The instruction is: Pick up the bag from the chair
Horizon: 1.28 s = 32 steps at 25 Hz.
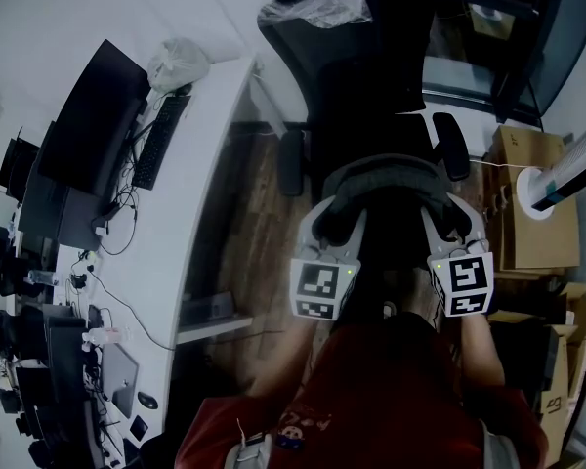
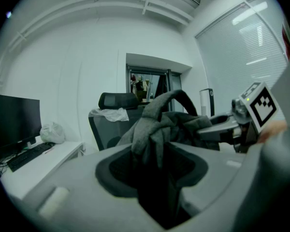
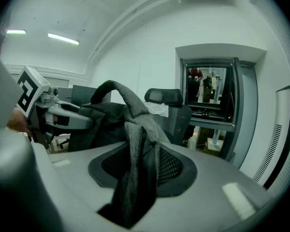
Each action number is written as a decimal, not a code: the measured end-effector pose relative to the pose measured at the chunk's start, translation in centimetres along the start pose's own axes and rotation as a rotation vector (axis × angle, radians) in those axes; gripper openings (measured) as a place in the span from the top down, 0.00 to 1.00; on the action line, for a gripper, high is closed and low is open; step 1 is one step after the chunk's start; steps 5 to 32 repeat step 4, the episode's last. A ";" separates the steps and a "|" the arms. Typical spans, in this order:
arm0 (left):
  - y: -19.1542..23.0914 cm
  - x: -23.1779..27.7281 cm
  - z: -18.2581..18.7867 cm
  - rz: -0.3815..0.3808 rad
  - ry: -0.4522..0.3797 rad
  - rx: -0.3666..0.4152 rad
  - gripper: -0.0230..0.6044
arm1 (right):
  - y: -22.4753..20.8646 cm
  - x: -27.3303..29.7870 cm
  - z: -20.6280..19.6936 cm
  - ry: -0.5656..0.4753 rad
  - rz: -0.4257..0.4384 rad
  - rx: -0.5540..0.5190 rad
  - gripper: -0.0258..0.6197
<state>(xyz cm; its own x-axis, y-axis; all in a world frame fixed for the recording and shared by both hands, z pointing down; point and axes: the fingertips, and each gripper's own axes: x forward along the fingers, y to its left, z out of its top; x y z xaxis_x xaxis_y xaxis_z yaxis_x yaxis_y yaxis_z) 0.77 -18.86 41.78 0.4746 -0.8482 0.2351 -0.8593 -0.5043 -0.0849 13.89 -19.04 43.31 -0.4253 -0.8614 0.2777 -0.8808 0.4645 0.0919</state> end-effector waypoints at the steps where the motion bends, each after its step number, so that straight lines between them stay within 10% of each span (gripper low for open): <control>1: 0.0 0.1 0.1 -0.001 0.001 0.000 0.69 | -0.1 0.1 0.0 0.002 -0.001 0.001 0.74; 32: 0.4 0.5 0.3 -0.001 0.002 -0.001 0.69 | -0.3 0.5 0.3 0.002 -0.002 0.000 0.74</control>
